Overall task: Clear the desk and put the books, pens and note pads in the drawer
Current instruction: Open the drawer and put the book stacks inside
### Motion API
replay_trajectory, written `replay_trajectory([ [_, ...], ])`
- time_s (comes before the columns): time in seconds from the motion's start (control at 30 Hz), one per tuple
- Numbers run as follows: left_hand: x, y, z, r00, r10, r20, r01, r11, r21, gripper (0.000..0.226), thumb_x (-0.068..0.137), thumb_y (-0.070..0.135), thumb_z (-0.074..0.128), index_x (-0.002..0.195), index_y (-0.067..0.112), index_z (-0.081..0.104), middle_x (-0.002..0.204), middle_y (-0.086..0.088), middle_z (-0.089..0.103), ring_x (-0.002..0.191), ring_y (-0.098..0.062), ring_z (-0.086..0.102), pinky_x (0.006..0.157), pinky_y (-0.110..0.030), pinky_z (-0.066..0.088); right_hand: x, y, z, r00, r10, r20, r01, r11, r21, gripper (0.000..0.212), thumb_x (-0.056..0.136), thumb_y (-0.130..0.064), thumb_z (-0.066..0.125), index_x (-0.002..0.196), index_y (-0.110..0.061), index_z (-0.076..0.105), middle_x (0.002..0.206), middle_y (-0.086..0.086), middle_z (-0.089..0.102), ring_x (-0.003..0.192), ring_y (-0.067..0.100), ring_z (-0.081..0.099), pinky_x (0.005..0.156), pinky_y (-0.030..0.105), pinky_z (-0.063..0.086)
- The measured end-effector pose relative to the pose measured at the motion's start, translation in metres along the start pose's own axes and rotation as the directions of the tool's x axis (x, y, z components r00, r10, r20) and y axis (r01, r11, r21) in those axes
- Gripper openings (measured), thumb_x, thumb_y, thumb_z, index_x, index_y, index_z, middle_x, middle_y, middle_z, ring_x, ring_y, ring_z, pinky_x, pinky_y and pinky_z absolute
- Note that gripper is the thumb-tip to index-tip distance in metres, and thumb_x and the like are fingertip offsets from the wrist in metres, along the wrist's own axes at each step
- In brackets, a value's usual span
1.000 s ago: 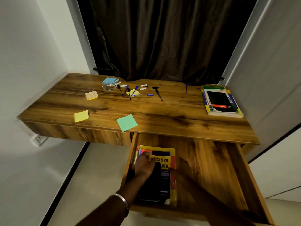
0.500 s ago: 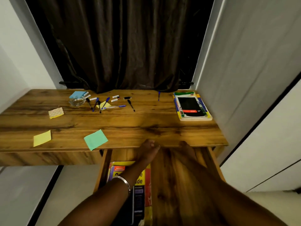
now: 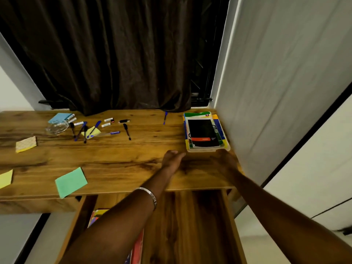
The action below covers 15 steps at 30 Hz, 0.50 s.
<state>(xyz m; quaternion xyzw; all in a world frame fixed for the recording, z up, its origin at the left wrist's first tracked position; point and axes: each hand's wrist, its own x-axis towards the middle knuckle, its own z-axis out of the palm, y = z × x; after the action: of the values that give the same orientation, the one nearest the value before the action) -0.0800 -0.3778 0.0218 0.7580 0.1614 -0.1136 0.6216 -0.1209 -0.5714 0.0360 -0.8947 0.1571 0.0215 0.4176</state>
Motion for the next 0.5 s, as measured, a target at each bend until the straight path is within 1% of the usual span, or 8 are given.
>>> replay_trajectory([
  [0.1,0.022,0.009,0.017,0.998,-0.036,0.043,0.039,0.996,-0.074,0.04,0.084,0.032,0.068,0.115,0.008,0.06,0.119,-0.017,0.063,0.099,-0.026,0.059,0.082,-0.03,0.044,0.029,0.008,-0.006,0.998,0.052,-0.019,-0.052,0.998,0.029,0.056,0.094,-0.032,0.059,0.143,-0.013,0.04,0.146,0.006,0.04,0.134,0.027,0.04,0.096,0.026,0.034],
  [0.2,0.046,0.016,0.031,0.996,-0.066,0.064,0.069,0.996,-0.05,0.016,0.086,0.031,0.065,0.085,0.016,0.061,0.093,-0.012,0.063,0.088,-0.024,0.054,0.079,-0.033,0.044,0.06,0.009,-0.01,0.994,0.101,-0.052,-0.098,0.994,0.05,0.059,0.092,-0.036,0.062,0.142,-0.015,0.04,0.146,0.009,0.044,0.132,0.027,0.044,0.095,0.029,0.038],
  [0.27,0.059,0.022,0.04,0.994,-0.077,0.083,0.081,0.996,-0.039,0.018,0.087,0.032,0.063,0.077,0.019,0.058,0.084,-0.007,0.059,0.086,-0.023,0.052,0.076,-0.033,0.043,0.08,0.011,-0.011,0.99,0.134,-0.045,-0.129,0.987,0.097,0.062,0.09,-0.035,0.065,0.142,-0.012,0.04,0.144,0.01,0.046,0.13,0.029,0.047,0.093,0.029,0.04],
  [0.3,0.066,0.025,0.044,0.992,-0.074,0.101,0.077,0.997,-0.028,0.015,0.087,0.034,0.063,0.086,0.019,0.062,0.092,-0.007,0.06,0.091,-0.024,0.054,0.079,-0.034,0.045,0.09,0.012,-0.012,0.988,0.15,-0.033,-0.146,0.983,0.111,0.065,0.089,-0.036,0.066,0.143,-0.012,0.039,0.144,0.009,0.046,0.129,0.029,0.047,0.094,0.03,0.041],
  [0.33,0.072,0.029,0.048,0.99,-0.076,0.115,0.079,0.997,-0.021,0.027,0.087,0.036,0.063,0.103,0.015,0.064,0.104,-0.008,0.062,0.099,-0.026,0.057,0.087,-0.036,0.047,0.1,0.014,-0.012,0.987,0.16,-0.021,-0.156,0.979,0.128,0.068,0.087,-0.037,0.068,0.143,-0.013,0.038,0.144,0.01,0.046,0.129,0.03,0.048,0.096,0.032,0.042],
  [0.4,0.084,0.03,0.056,0.99,-0.082,0.115,0.085,0.996,-0.018,0.053,0.086,0.038,0.064,0.13,0.01,0.053,0.127,-0.011,0.058,0.118,-0.032,0.054,0.096,-0.038,0.045,0.114,0.017,-0.012,0.983,0.184,-0.011,-0.18,0.972,0.153,0.075,0.086,-0.039,0.069,0.146,-0.014,0.032,0.145,0.011,0.044,0.13,0.031,0.047,0.103,0.039,0.042],
  [0.43,0.09,0.03,0.059,0.991,-0.082,0.106,0.085,0.996,-0.029,0.058,0.085,0.036,0.065,0.134,0.009,0.05,0.132,-0.011,0.055,0.121,-0.032,0.052,0.095,-0.036,0.043,0.122,0.02,-0.012,0.98,0.199,-0.006,-0.195,0.966,0.171,0.076,0.086,-0.04,0.069,0.147,-0.015,0.03,0.146,0.011,0.044,0.13,0.032,0.047,0.106,0.042,0.043],
  [0.5,0.103,0.027,0.065,0.993,-0.084,0.088,0.089,0.994,-0.058,0.052,0.085,0.034,0.066,0.127,0.005,0.054,0.128,-0.013,0.058,0.116,-0.03,0.054,0.088,-0.032,0.042,0.131,0.025,-0.01,0.978,0.21,0.016,-0.208,0.95,0.232,0.075,0.086,-0.039,0.068,0.147,-0.018,0.03,0.144,0.009,0.047,0.128,0.031,0.049,0.106,0.046,0.044],
])
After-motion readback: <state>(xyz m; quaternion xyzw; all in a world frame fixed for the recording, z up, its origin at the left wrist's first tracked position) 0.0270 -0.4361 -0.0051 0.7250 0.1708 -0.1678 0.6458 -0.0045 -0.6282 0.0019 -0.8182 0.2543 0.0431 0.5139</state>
